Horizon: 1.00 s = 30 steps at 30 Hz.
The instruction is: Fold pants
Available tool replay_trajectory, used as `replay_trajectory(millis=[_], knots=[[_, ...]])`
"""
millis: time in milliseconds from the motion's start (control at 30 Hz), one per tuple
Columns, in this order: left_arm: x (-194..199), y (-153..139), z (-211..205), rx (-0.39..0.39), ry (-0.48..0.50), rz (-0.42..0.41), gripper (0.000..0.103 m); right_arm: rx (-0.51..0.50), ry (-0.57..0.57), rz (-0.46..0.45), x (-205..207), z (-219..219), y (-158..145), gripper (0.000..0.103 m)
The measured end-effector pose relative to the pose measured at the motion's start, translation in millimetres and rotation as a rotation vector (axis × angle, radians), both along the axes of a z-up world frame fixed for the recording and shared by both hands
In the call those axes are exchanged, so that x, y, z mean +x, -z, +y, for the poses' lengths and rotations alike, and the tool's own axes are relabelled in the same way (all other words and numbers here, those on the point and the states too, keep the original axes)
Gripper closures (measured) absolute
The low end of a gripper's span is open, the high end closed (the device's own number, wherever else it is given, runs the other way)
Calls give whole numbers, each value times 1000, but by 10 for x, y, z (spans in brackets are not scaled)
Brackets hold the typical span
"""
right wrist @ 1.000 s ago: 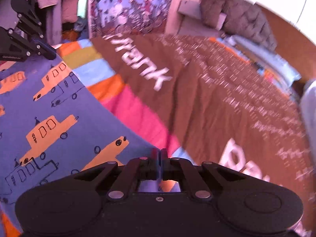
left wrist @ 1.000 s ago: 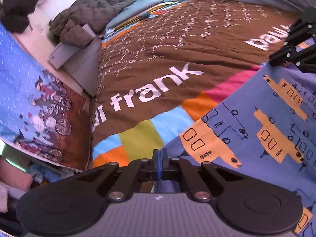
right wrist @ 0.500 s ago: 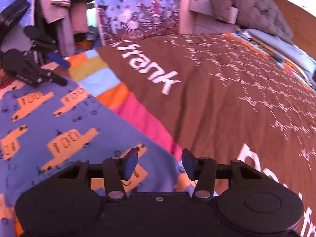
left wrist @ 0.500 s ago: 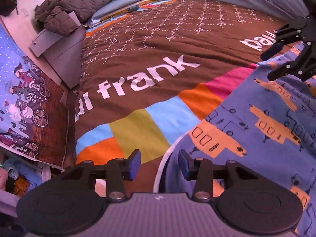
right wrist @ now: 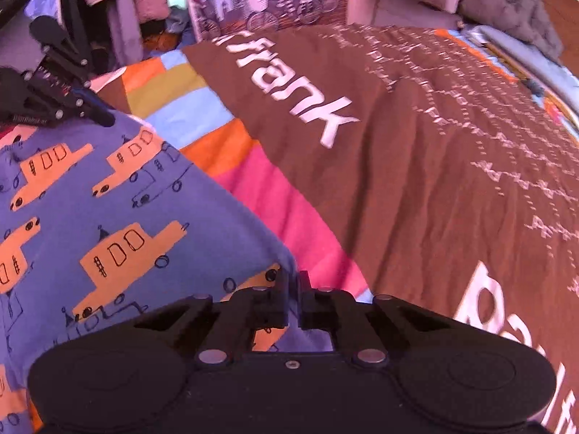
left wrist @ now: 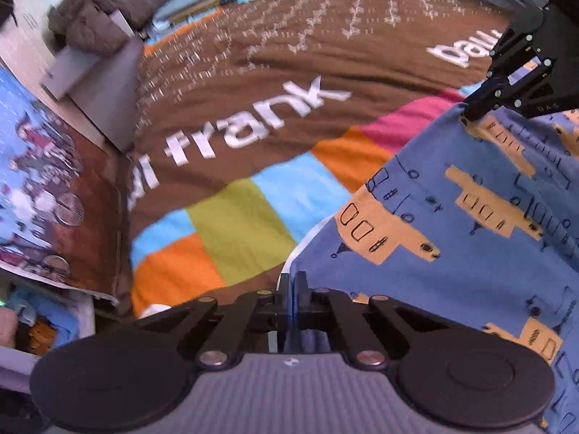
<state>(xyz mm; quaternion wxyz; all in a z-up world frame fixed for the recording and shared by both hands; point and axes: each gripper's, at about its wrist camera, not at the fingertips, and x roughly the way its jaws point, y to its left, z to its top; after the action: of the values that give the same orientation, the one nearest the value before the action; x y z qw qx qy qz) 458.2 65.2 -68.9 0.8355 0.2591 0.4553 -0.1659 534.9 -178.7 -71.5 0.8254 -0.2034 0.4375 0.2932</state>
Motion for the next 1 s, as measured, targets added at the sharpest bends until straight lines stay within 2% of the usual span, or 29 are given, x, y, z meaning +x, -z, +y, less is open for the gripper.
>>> replay_trajectory(millis=[200, 367, 533, 667, 767, 833, 1000], knots=[[-424, -367, -55, 32, 36, -161, 103, 38, 42, -169, -582, -55, -456, 101], [-981, -634, -119, 76, 112, -289, 103, 45, 42, -292, -1384, -128, -889, 102], [-1646, -720, -184, 116, 195, -382, 103, 18, 21, -383, -2298, -102, -1116, 103], [-2183, -610, -209, 175, 281, -439, 103, 4, 2, -389, -2976, -56, -1061, 103], [-2503, -445, -228, 189, 324, -424, 103, -45, -31, -389, -3420, 20, -922, 103], [-2657, -291, -246, 201, 344, -409, 103, -55, -29, -356, -3664, 73, -801, 103], [-2869, 71, -276, 206, 354, -351, 103, -135, -16, -321, -4001, 267, -403, 103]])
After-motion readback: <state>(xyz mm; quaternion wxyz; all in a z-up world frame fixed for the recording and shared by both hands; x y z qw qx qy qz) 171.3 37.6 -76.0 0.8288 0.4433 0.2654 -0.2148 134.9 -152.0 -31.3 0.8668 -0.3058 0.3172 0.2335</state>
